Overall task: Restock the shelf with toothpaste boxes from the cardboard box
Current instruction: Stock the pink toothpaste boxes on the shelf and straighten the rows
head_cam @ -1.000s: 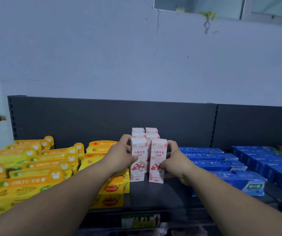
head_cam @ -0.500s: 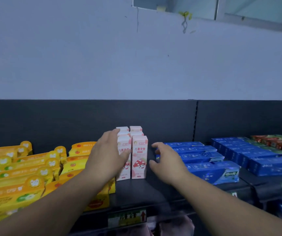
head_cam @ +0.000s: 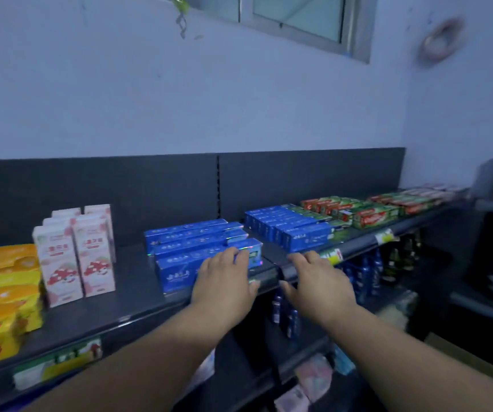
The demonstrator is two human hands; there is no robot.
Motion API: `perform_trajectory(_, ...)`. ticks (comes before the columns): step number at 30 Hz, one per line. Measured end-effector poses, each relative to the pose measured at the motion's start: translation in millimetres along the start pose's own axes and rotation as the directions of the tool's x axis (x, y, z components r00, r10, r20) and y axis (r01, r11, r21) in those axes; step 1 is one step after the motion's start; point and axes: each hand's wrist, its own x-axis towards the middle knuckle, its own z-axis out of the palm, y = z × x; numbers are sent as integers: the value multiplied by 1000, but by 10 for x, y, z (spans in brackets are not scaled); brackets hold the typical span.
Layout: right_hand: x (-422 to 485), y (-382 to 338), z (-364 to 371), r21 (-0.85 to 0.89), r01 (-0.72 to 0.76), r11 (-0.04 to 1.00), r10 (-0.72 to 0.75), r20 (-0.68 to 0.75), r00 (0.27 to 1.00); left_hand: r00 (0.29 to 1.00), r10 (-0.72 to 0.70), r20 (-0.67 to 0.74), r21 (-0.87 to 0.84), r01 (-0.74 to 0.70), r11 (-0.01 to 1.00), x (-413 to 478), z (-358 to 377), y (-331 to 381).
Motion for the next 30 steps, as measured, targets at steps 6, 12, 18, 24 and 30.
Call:
perform_trajectory(6,-728,1389,-182,-64,-210,976,212,36,977,979,160,128,-92,-149,985,-37,450,1449)
perform_trajectory(12,-1500,2568,-319,-156,-355,922,368,61,928,934,303,187,-170,-273,947,-167,804,2737)
perform_trajectory(18,-2017,3483,-317,-188,-501,845,520,69,851,879,418,228,-225,-370,901,-242,1183,3785)
perform_trajectory(24,-2026,4043,-39,-213,-582,785,610,97,786,830,494,259,-267,-431,862,34,1654,4358)
perform_trajectory(30,-1626,4604,435,-243,-643,726,682,132,720,792,548,268,-290,-477,830,594,2364,4702)
